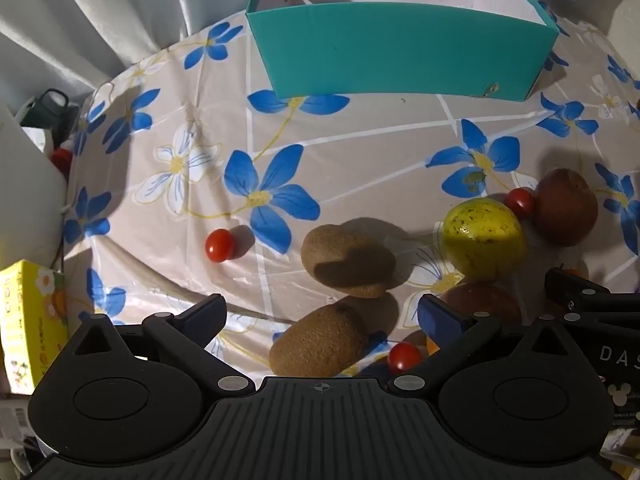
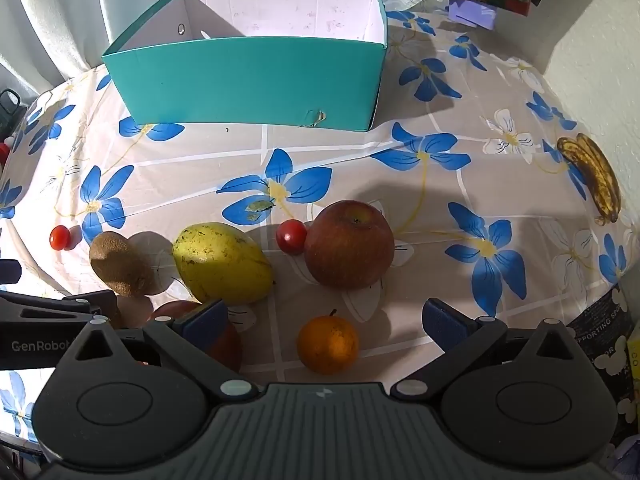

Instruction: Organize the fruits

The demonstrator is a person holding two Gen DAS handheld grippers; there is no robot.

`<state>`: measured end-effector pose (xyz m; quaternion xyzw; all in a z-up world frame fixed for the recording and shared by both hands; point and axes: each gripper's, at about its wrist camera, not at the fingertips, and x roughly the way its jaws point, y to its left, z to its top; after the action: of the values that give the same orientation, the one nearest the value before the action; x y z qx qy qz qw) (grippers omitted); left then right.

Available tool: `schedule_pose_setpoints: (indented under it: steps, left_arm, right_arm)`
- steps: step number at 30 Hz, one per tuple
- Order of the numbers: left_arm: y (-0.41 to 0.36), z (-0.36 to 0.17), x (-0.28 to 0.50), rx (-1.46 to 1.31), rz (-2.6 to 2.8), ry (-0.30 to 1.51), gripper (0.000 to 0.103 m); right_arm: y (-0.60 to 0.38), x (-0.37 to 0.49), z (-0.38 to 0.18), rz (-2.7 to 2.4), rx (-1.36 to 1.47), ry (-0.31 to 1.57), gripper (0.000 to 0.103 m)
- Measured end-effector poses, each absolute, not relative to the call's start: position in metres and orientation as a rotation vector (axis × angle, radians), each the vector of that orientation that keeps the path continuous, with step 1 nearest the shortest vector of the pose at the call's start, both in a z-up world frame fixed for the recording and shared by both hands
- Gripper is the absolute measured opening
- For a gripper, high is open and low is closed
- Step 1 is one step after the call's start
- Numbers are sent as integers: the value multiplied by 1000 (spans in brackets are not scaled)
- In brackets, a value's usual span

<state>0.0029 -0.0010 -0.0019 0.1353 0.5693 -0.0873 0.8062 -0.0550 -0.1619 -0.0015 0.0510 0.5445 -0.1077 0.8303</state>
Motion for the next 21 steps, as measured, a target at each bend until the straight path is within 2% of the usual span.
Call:
schedule_pose_setpoints:
  steps: [21]
  left_arm:
    - [-1,-4,0,286,-191,1226,103]
  right_arm:
    - [-163,-55,0,-224,105,1150,103]
